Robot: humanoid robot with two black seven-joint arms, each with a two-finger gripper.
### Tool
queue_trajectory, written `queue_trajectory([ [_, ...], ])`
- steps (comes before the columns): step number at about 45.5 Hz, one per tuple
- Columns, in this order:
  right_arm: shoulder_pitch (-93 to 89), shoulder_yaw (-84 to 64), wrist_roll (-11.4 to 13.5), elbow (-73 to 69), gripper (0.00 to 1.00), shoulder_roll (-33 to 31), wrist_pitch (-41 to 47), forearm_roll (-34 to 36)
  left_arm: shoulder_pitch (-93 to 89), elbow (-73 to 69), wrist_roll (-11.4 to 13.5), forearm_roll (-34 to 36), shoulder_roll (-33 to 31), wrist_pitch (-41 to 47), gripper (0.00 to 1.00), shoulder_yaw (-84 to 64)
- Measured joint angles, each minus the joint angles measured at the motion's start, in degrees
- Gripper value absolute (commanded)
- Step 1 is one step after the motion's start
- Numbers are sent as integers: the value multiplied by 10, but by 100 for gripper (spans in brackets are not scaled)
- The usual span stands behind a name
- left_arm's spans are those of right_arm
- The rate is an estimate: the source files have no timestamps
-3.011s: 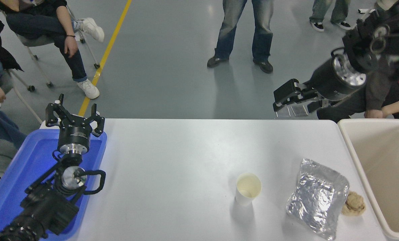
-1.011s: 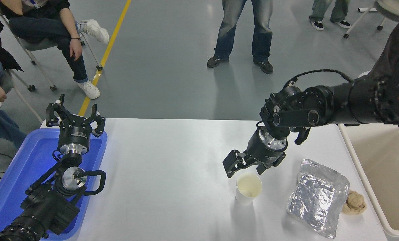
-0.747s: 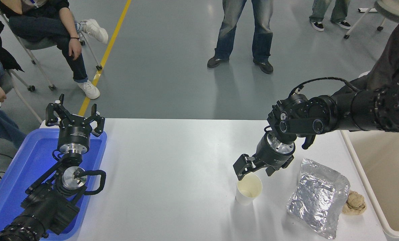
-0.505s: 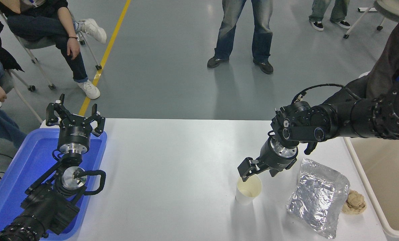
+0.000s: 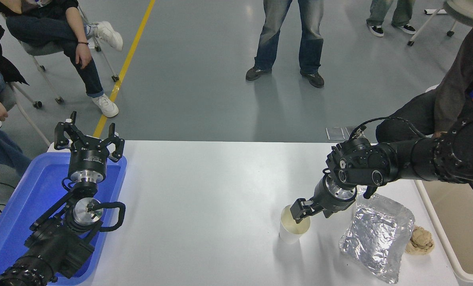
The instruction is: Pick up paper cup place in dustbin
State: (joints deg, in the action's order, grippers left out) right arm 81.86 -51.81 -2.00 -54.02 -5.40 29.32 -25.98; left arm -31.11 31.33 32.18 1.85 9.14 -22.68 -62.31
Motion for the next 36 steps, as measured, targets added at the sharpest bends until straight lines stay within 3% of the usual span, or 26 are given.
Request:
queue_trajectory([
  [25, 14, -3, -3, -2, 0, -3, 10, 1, 0, 0, 0, 0, 0, 0, 99, 0],
  [36, 124, -12, 0, -71, 0, -43, 52, 7, 1, 0, 0, 0, 0, 0, 99, 0],
])
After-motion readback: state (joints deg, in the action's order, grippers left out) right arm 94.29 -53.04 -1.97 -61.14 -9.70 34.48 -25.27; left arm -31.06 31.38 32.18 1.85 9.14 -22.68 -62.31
